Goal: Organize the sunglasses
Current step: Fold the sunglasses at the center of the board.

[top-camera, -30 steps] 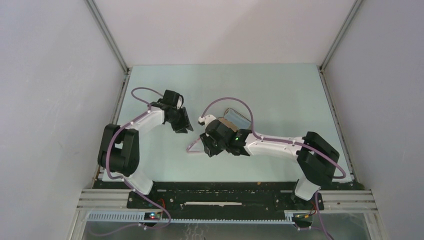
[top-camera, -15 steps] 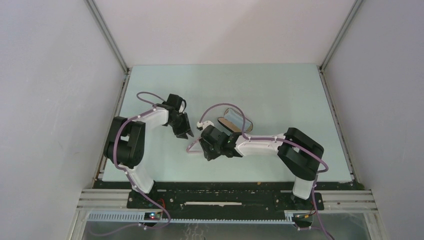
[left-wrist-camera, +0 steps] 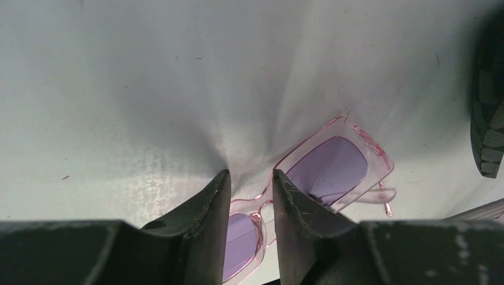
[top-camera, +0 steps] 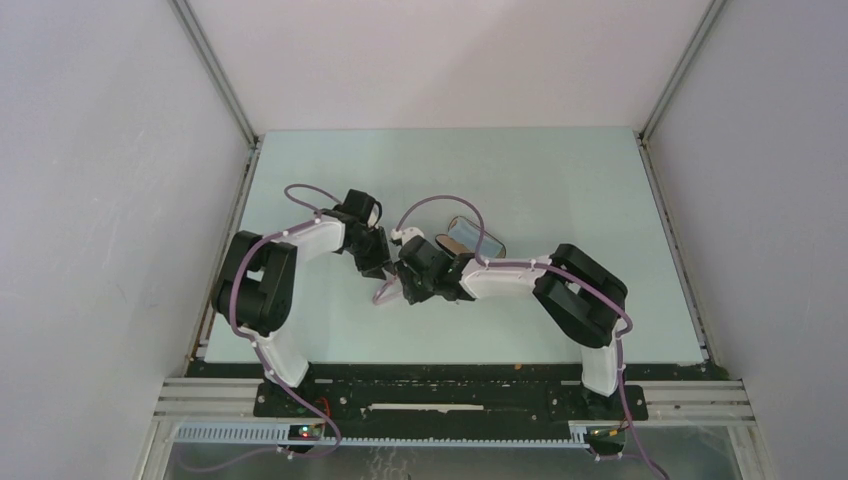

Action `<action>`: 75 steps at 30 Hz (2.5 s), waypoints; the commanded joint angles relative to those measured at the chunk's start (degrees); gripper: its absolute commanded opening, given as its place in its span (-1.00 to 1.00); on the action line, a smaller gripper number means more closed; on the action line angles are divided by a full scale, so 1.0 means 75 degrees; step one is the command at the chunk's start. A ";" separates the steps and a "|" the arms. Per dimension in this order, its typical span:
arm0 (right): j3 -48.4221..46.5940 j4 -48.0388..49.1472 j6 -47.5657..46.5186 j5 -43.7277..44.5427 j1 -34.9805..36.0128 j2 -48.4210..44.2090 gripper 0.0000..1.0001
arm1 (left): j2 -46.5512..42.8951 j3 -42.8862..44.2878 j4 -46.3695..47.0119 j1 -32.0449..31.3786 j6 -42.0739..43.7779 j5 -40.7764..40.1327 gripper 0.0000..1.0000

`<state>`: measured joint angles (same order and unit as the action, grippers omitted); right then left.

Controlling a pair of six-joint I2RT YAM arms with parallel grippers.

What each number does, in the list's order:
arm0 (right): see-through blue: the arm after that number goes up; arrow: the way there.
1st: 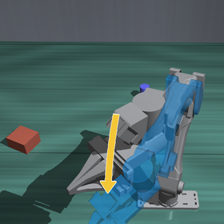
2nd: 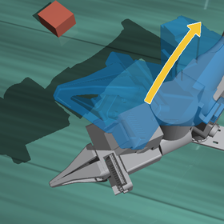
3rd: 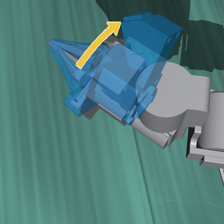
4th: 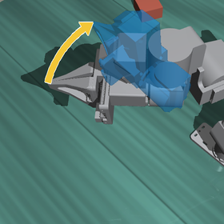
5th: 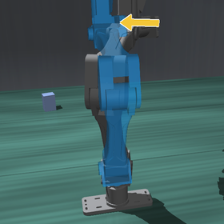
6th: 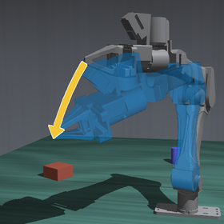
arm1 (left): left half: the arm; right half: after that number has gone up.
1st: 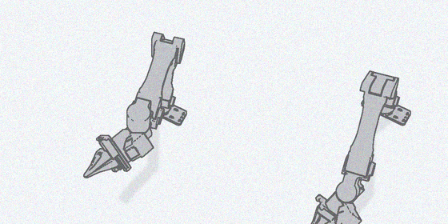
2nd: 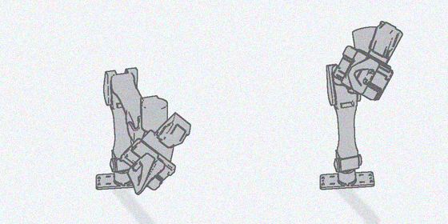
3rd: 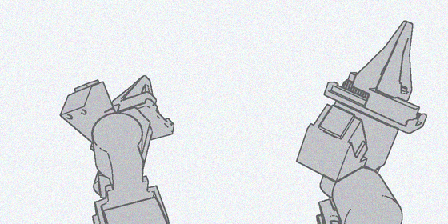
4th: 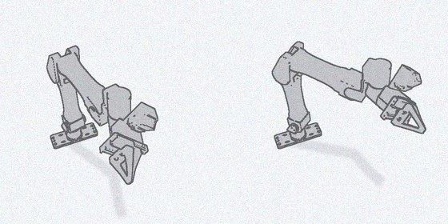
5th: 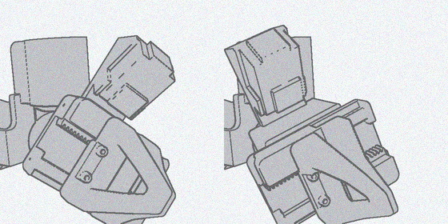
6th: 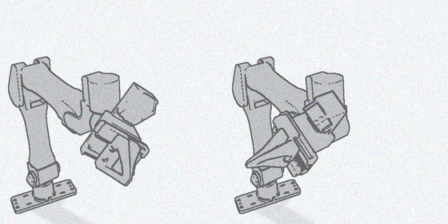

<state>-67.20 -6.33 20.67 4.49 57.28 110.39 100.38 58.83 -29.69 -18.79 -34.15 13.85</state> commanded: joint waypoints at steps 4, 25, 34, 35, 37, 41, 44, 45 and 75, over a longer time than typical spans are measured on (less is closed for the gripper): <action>-0.0697 0.0484 -0.0438 -0.0452 -0.0492 0.0255 -0.23 | 0.0236 -0.0256 0.0019 -0.0224 -0.0005 -0.0175 -0.26; -0.0118 -0.1371 -0.1025 -0.0226 -0.0906 -0.1627 -0.03 | 0.0028 -0.0004 -0.0203 -0.0211 -0.0032 -0.0486 -0.27; -0.0039 -0.1259 -0.1105 0.0101 -0.0992 -0.1048 0.04 | -0.0532 0.0083 -0.0458 0.0238 0.0124 -0.0445 -0.27; -0.0053 -0.1233 -0.1106 0.0092 -0.0989 -0.0934 0.03 | -0.0603 0.0108 -0.0519 0.0298 0.0159 -0.0509 -0.27; -0.0115 -0.1224 -0.1092 0.0077 -0.0992 -0.0721 0.00 | -0.0688 0.0114 -0.0666 0.0366 0.0232 -0.0646 -0.27; -0.0174 -0.1220 -0.1064 0.0033 -0.0926 -0.0508 -0.07 | -0.0610 -0.0081 -0.0610 0.0384 0.0234 -0.0631 -0.27; -0.0178 -0.1219 -0.0976 0.0071 -0.0838 -0.0441 -0.12 | -0.0490 -0.0280 -0.0426 0.0346 0.0183 -0.0471 -0.27; -0.0180 -0.1229 -0.0935 0.0080 -0.0812 -0.0425 -0.14 | -0.0459 -0.0311 -0.0414 0.0332 0.0191 -0.0477 -0.27; -0.1735 -0.2210 0.1182 -0.0757 -0.0894 0.0456 -0.99 | 0.0007 -0.0362 -0.0053 -0.1045 -0.0332 -0.0290 -0.27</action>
<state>-78.32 -21.71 23.73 2.74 50.63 112.88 98.48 57.06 -31.00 -25.61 -35.31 11.68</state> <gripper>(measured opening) 0.008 0.365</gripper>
